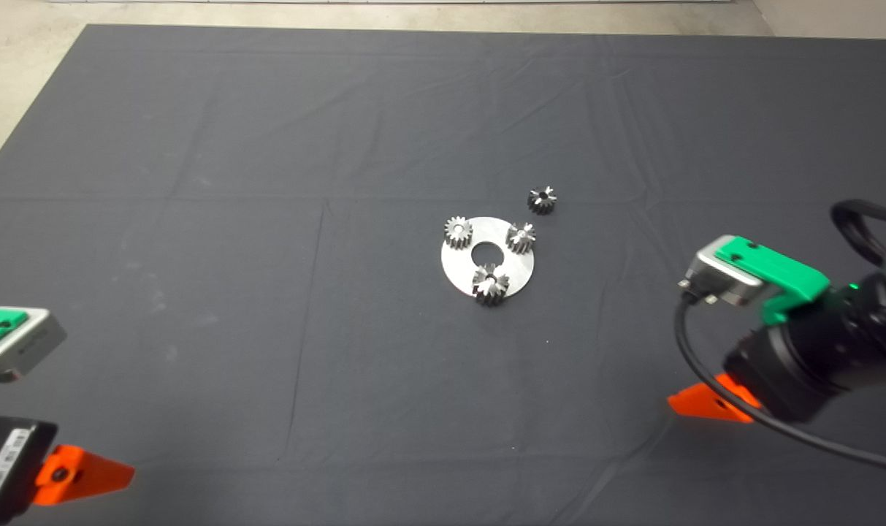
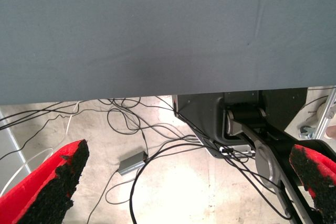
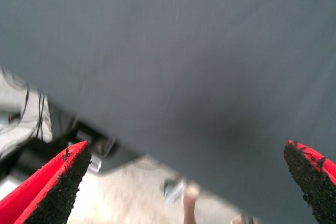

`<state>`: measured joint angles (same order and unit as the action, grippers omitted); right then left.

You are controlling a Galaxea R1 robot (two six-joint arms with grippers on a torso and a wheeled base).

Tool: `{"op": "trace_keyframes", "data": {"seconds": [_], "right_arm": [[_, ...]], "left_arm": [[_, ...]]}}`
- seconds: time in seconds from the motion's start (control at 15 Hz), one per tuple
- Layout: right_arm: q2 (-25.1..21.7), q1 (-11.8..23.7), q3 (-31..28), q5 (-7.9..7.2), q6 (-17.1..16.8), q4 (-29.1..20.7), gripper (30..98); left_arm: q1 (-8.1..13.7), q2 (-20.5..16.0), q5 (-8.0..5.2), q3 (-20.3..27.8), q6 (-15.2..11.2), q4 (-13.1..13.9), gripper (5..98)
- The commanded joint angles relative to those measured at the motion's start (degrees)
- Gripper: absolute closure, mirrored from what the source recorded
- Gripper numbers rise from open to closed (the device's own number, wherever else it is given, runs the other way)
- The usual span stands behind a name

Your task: Remove an incorrectly installed larger gear and replace it with the correct smaller gear

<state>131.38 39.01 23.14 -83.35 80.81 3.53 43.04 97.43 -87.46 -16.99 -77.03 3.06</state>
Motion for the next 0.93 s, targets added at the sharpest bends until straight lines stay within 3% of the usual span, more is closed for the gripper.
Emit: {"op": "trace_keyframes", "data": {"seconds": [0.0,0.2,0.33,0.73,0.87], "right_arm": [[5.3,-5.0,7.0,-0.06,-5.2,7.6,31.7],[9.6,-8.2,9.6,-0.06,-5.7,13.0,31.7],[11.6,-10.0,12.2,-0.13,-7.8,15.8,31.7],[12.7,-13.4,15.7,-0.15,-14.9,24.9,31.7],[12.7,-13.6,15.6,-0.15,-15.7,28.0,31.7]], "left_arm": [[0.5,0.1,-1.23,1.0,0.1,1.2,5.5],[0.5,-0.2,-1.23,1.0,0.0,1.3,5.5],[0.5,-0.1,-1.23,1.0,0.0,1.3,5.5],[0.5,0.0,-1.23,1.0,0.0,1.7,5.5],[0.5,0.2,-1.23,1.0,0.0,1.7,5.5]]}}
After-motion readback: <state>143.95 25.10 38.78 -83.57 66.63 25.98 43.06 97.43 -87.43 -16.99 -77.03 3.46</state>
